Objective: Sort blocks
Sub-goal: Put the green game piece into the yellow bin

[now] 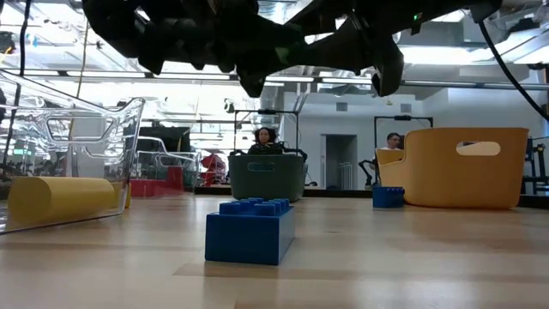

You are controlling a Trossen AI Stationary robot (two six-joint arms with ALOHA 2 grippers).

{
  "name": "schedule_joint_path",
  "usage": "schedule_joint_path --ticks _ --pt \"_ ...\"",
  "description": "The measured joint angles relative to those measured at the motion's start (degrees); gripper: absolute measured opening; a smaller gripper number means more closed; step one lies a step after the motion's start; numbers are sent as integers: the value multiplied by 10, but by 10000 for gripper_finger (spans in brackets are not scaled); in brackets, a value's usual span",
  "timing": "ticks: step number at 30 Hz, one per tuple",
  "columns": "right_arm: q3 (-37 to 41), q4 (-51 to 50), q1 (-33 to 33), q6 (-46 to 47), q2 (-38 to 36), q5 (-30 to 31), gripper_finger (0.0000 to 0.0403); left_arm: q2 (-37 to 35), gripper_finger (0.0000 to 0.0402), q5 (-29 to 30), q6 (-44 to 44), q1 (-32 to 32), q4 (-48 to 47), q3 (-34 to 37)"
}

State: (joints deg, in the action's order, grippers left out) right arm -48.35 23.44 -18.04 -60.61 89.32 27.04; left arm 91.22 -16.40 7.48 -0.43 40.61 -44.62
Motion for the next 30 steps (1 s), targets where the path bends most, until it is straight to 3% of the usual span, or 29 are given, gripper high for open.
schedule_joint_path --ticks 16,27,30 --pt "1 -4 12 24 0 -3 138 -1 158 15 1 -2 1 0" --pt "1 -27 8 85 1 2 138 -30 276 4 -34 6 -54 -1" --pt "1 -58 2 110 0 42 138 -51 294 17 -53 15 -108 -1"
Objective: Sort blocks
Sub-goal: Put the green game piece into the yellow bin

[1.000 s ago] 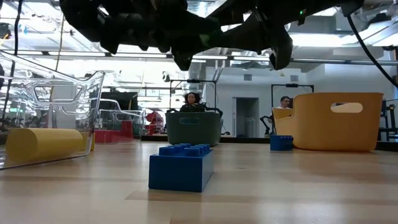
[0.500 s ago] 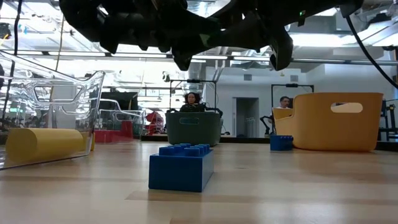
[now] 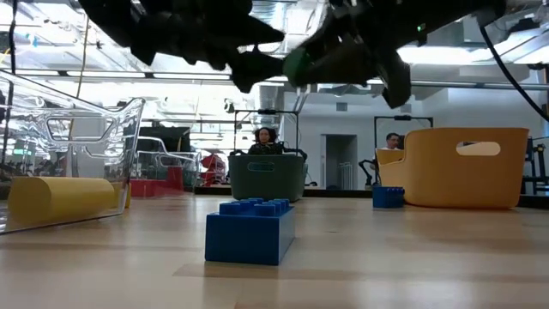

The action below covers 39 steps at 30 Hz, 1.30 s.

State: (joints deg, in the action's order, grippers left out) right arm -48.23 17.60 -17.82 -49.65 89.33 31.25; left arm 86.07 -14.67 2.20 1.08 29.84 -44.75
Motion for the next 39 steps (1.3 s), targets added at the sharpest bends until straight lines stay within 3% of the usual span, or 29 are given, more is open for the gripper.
schedule_joint_path --ticks 6,12,17,20,23,29,39 --pt "0 -102 -3 77 -19 109 138 -52 300 78 -41 13 -92 0" --pt "0 -267 60 308 -68 143 138 -73 300 137 -61 13 -125 0" --pt "-36 -474 155 540 -104 152 138 -72 300 169 -73 13 -127 0" --pt "-63 -591 218 652 -108 126 139 -72 300 174 -73 13 -130 0" --pt "-74 -656 292 708 -103 62 139 -72 300 174 -73 13 -130 0" --pt "-74 -680 451 664 -72 -80 139 -72 300 174 -71 13 -153 0" --pt "-74 -719 592 642 -31 -166 139 -72 300 173 -71 12 -201 0"
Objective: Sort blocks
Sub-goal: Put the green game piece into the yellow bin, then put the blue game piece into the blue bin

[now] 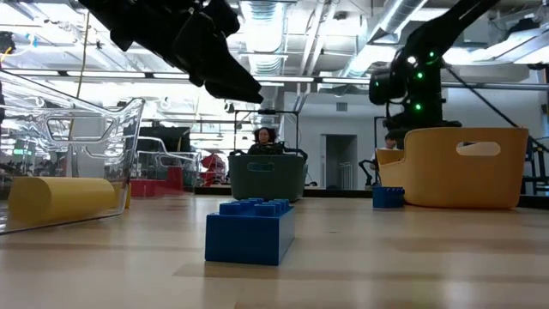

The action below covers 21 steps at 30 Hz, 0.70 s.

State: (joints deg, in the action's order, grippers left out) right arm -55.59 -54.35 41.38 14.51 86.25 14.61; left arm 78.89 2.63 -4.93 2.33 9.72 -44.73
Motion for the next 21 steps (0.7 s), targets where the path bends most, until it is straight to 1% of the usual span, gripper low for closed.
schedule_joint_path --ticks 3,5,7,13,16,19,21 --pt "0 -25 5 0 19 0 141 0 300 0 0 0 -2 0" --pt "0 -36 -1 0 32 0 150 0 300 -1 2 0 -2 0" --pt "0 -41 -11 -10 49 0 168 0 300 -1 2 0 -2 0" --pt "0 -41 -31 -15 85 -1 242 0 300 -10 3 -1 -4 0" --pt "0 -48 -30 -17 75 3 257 -2 300 -18 12 -4 -6 0" --pt "0 -55 -32 -24 34 11 259 -2 300 -25 13 -9 -8 1" --pt "-3 -63 -41 -23 1 27 259 -2 300 -25 16 -11 -16 1"
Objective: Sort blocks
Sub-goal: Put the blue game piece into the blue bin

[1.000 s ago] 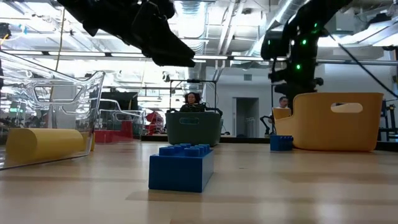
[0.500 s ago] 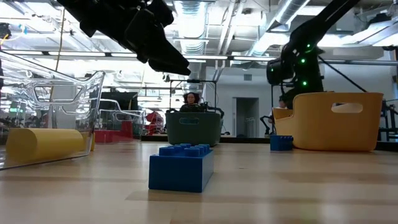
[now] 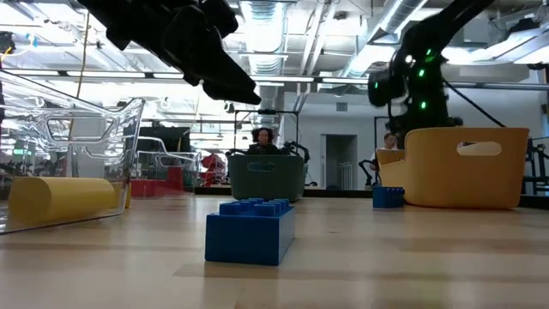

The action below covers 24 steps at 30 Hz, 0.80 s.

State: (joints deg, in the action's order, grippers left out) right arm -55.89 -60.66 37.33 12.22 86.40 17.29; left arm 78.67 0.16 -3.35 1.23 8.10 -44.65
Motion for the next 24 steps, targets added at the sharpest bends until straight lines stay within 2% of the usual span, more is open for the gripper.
schedule_joint_path --ticks 6,11,15,18,24 --pt "-19 12 -67 -15 -77 20 259 0 300 1 14 0 1 0" --pt "-59 40 -178 -102 -84 72 260 1 300 1 23 0 2 0" --pt "-101 73 -261 -165 -50 85 260 1 300 1 26 0 -4 0" --pt "-129 79 -310 -196 2 76 260 1 300 2 31 0 -11 0" --pt "-190 -24 -345 -248 126 35 260 1 300 2 34 -2 -22 0"
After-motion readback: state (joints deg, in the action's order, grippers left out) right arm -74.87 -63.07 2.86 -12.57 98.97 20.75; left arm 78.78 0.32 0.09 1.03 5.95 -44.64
